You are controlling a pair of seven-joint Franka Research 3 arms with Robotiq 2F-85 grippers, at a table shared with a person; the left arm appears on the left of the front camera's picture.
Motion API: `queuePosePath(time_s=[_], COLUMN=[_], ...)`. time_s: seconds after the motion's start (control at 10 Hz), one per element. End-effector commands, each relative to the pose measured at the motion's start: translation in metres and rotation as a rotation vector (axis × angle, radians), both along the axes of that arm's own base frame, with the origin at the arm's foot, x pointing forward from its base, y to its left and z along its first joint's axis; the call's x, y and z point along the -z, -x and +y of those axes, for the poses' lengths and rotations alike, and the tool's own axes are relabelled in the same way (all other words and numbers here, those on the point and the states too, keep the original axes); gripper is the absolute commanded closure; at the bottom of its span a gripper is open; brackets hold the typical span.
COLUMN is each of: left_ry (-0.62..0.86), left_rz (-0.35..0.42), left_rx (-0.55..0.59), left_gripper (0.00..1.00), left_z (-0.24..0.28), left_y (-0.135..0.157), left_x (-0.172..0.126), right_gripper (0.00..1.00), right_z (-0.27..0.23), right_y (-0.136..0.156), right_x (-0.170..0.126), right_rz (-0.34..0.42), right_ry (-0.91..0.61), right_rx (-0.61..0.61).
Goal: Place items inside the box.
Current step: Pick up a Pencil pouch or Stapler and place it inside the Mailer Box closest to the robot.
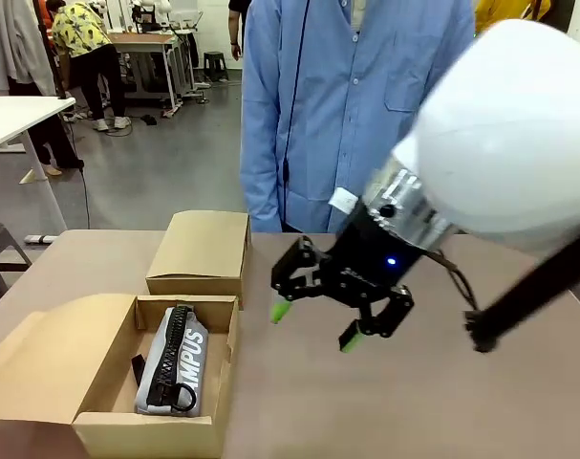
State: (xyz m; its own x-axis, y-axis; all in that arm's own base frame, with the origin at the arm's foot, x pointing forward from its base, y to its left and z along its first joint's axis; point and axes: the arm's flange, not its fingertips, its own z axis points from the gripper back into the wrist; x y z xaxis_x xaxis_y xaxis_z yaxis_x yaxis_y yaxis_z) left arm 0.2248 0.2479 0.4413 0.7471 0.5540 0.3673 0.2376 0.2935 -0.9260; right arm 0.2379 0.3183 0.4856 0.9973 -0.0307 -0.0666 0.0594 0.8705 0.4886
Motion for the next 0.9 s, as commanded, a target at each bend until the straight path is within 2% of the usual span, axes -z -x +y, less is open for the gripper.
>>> queuePosePath(time_s=[0.0,0.1,0.2,0.3,0.4,0.5,0.6,0.7,0.8], left_ry=[0.007,0.007,0.007,0.007,0.007,0.007,0.007,0.007,0.007], left_rz=[-0.031,-0.031,-0.031,-0.031,-0.031,-0.031,-0.031,-0.031,-0.031], left_rx=[-0.006,-0.006,-0.006,-0.006,-0.006,-0.006,-0.006,-0.006,-0.006], left_gripper=[0.0,0.0,0.0,0.0,0.0,0.0,0.0,0.0,0.0], left_z=[0.0,0.0,0.0,0.0,0.0,0.0,0.0,0.0,0.0], left_y=[-0.001,-0.001,-0.001,-0.001,-0.001,-0.001,-0.001,-0.001,-0.001], left_x=[-0.001,-0.001,-0.001,-0.001,-0.001,-0.001,-0.001,-0.001,-0.001], right_gripper=[0.0,0.0,0.0,0.0,0.0,0.0,0.0,0.0,0.0], right_z=[0.064,0.0,0.022,-0.007,-0.059,-0.12,-0.185,-0.232,-0.271], right_y=[-0.02,0.0,-0.009,-0.032,-0.05,-0.063,-0.074,-0.075,-0.067], right_x=[-0.002,0.0,0.005,-0.008,-0.022,-0.029,-0.021,-0.006,0.012], right_rz=[-0.076,0.0,0.061,0.083,0.109,0.215,0.269,0.3,0.297], right_ry=[0.047,0.0,-0.049,-0.235,-0.357,-0.468,-0.596,-0.681,-0.756], right_rx=[-0.086,0.0,-0.21,-0.192,-0.176,-0.189,-0.157,-0.242,-0.281])
